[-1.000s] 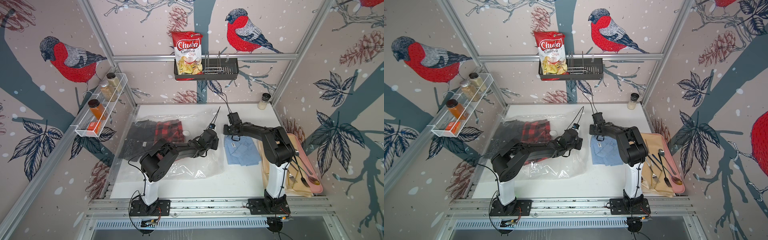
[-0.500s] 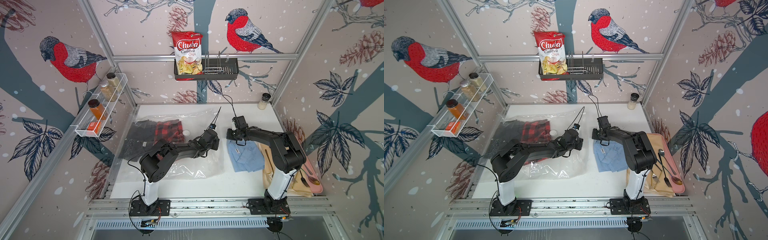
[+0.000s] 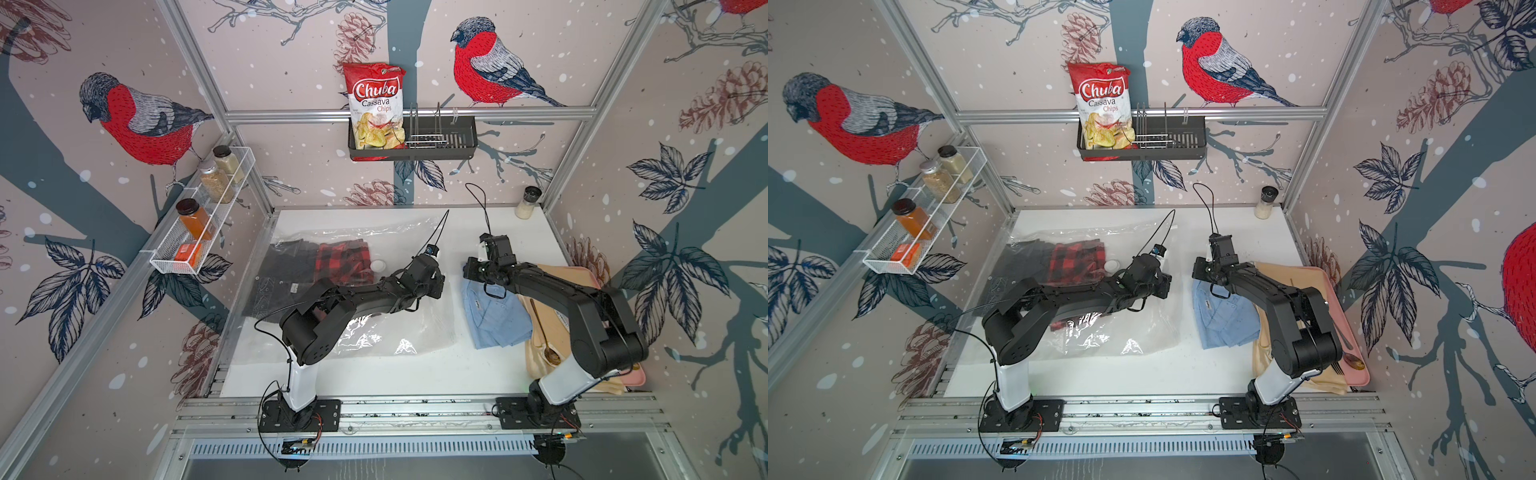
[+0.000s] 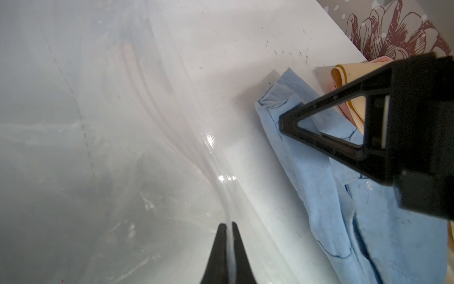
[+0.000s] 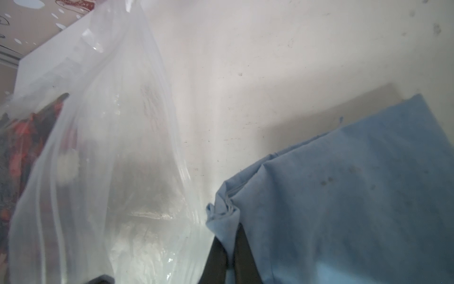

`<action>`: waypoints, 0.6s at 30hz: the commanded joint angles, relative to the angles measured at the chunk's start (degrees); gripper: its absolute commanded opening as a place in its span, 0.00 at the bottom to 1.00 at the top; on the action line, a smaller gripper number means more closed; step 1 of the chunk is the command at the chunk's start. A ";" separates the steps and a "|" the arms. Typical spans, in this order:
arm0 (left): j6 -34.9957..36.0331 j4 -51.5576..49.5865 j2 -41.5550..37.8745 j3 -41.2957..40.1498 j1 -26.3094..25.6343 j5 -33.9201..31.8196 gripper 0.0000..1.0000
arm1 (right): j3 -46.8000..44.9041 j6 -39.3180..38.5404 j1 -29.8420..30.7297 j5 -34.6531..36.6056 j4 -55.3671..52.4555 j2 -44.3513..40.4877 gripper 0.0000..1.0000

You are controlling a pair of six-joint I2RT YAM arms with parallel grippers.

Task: Place the folded shirt into the vacuum bag
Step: Pick up the shirt from the center of the board.

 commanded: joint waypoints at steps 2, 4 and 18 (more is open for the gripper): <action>0.79 0.23 0.70 1.37 -0.73 3.90 0.00 | -1.48 0.84 -0.64 -2.40 2.08 -2.72 0.00; 0.84 0.09 1.12 1.70 -0.75 4.50 0.00 | -1.77 0.99 -0.92 -3.20 2.56 -3.65 0.00; 1.14 -1.05 2.33 2.40 -0.75 4.07 0.00 | -1.28 3.08 1.76 -7.27 7.08 -3.90 0.00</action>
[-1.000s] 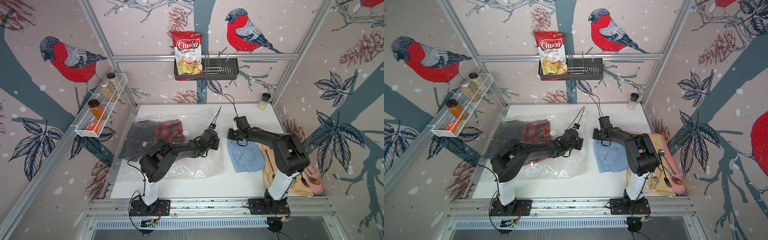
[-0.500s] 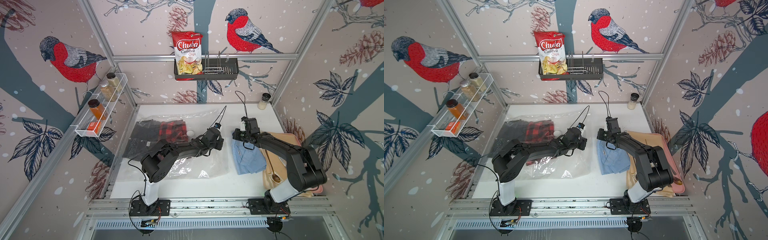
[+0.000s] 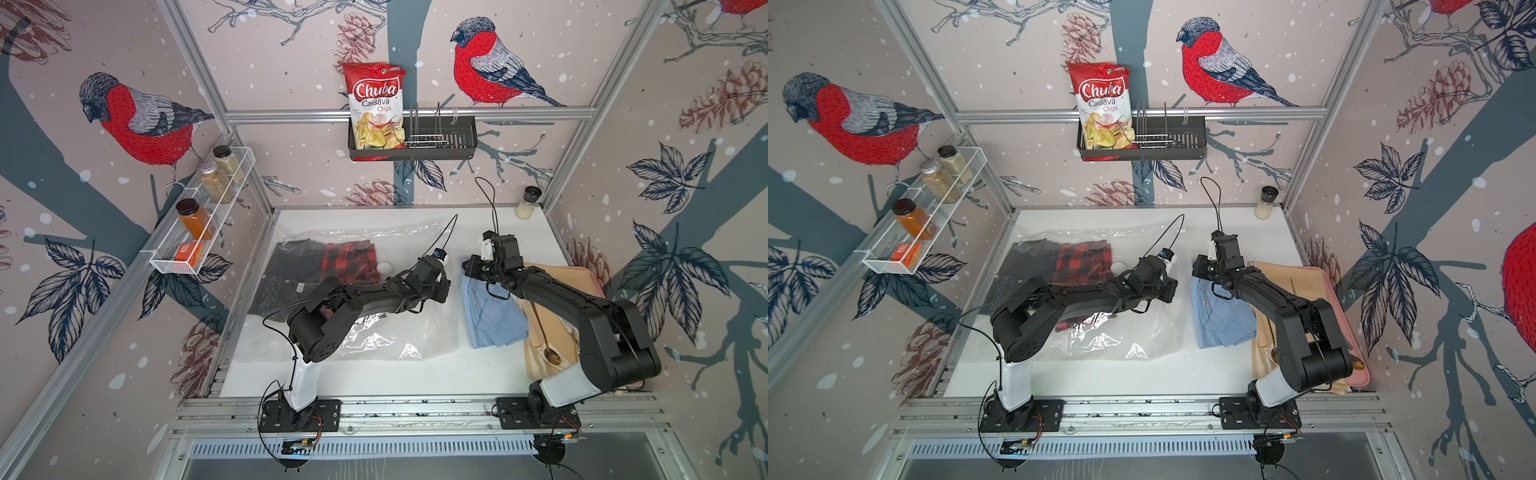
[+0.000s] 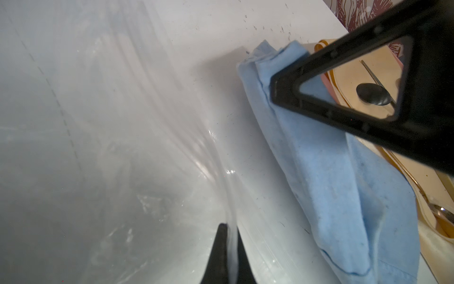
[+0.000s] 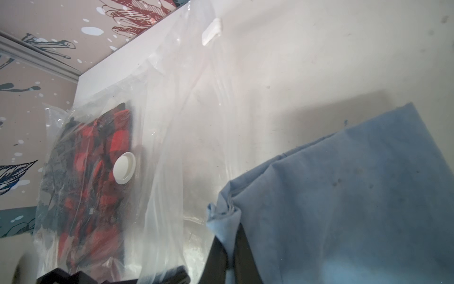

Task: Place the folded shirt into the vacuum bag
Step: Pick up the shirt from the center of the board, then place the shirt in the vacuum bag.

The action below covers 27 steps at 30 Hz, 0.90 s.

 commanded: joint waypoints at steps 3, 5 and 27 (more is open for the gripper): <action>0.73 0.39 -0.47 0.21 -0.10 0.27 0.00 | 0.22 1.60 2.16 -2.75 5.40 0.67 0.00; 0.71 0.38 -0.66 0.05 -0.10 0.36 0.00 | 0.28 1.82 2.83 -3.25 6.04 1.33 0.00; 0.48 0.08 -9.84 -6.36 -0.98 0.82 0.00 | 9.55 4.44 2.94 -5.97 7.07 20.29 0.00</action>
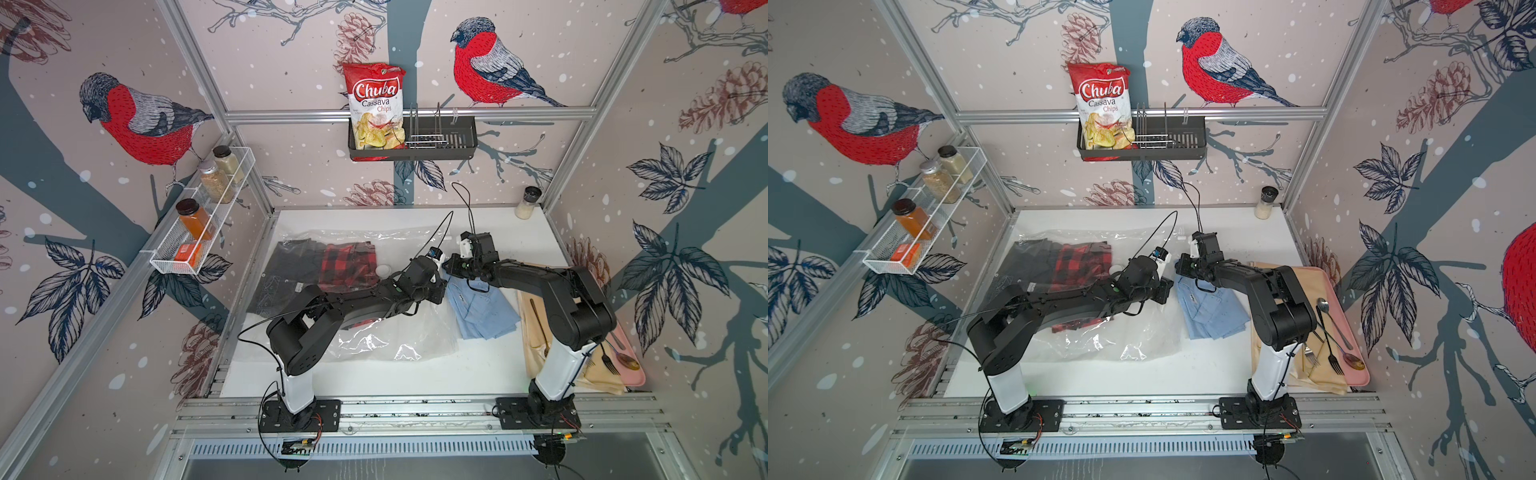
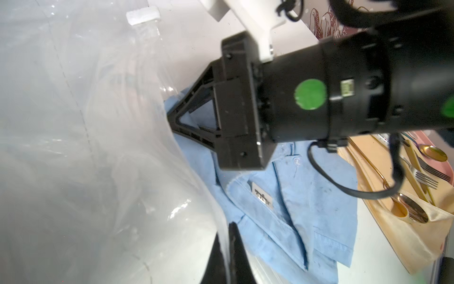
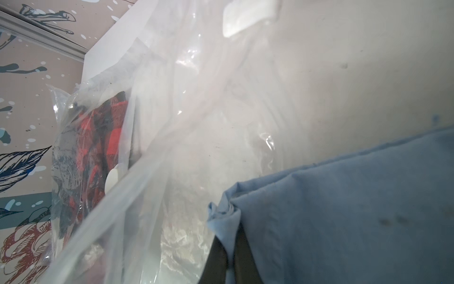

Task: Place the folded shirt into the vacuum bag
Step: Place the shirt in the vacuum bag.

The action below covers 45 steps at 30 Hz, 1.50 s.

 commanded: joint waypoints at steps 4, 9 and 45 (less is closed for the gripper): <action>0.38 0.93 -0.67 -1.45 -0.48 0.79 0.00 | 1.34 2.43 -0.40 0.00 -0.86 2.93 0.00; 0.50 0.94 0.71 -1.86 -0.83 0.64 0.00 | 3.12 2.21 -1.05 -0.02 -3.32 0.82 0.00; 0.38 -1.40 6.65 2.33 -1.99 -0.32 0.00 | 1.53 2.37 -3.17 -1.15 -9.01 -5.58 0.56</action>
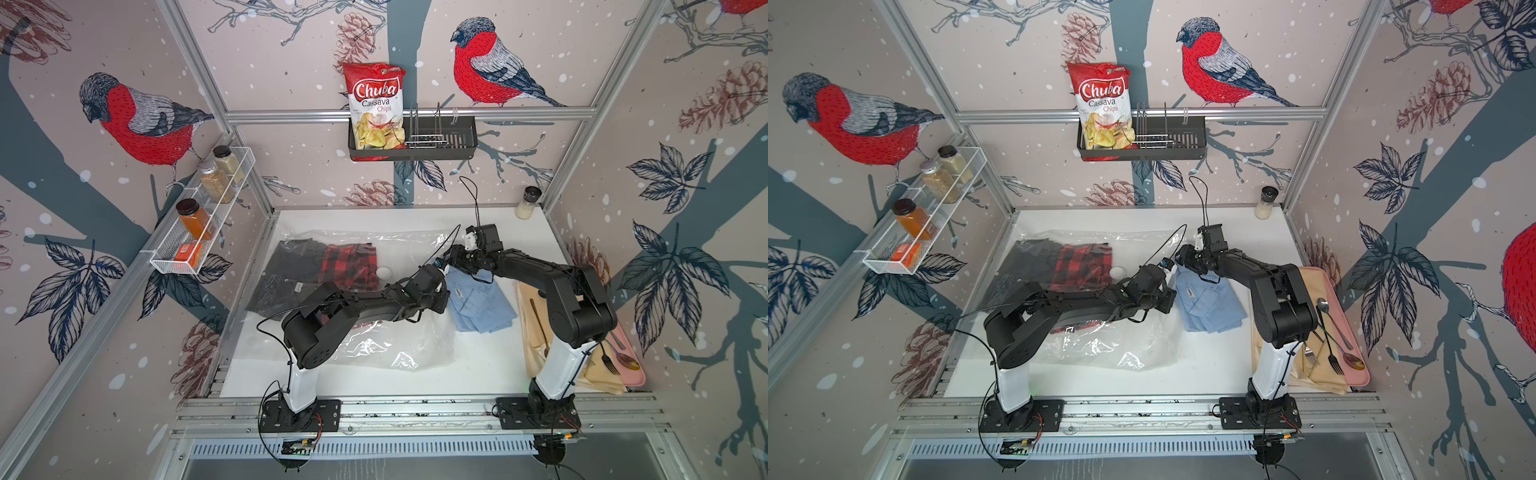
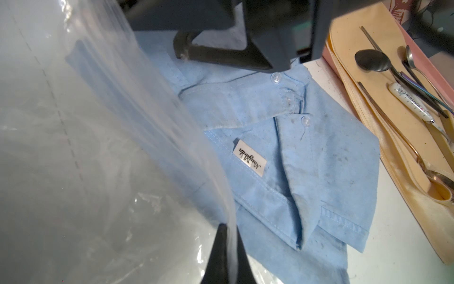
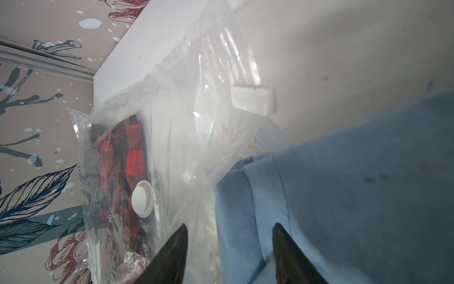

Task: Place the folded shirt into the vacuum bag
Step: Place the shirt in the vacuum bag.

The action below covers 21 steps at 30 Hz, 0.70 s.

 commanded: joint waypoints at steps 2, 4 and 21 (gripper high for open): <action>0.38 -0.41 0.40 0.94 -0.22 -0.27 0.00 | -6.32 -2.73 0.02 2.82 -0.64 -6.63 0.56; 0.42 -0.52 0.38 0.91 -0.22 -0.63 0.00 | -10.53 -3.77 0.30 4.05 -0.72 -10.66 0.55; -0.41 -1.14 1.61 1.81 -0.31 -0.87 0.00 | -33.28 -1.98 17.85 23.53 -10.59 -41.11 0.56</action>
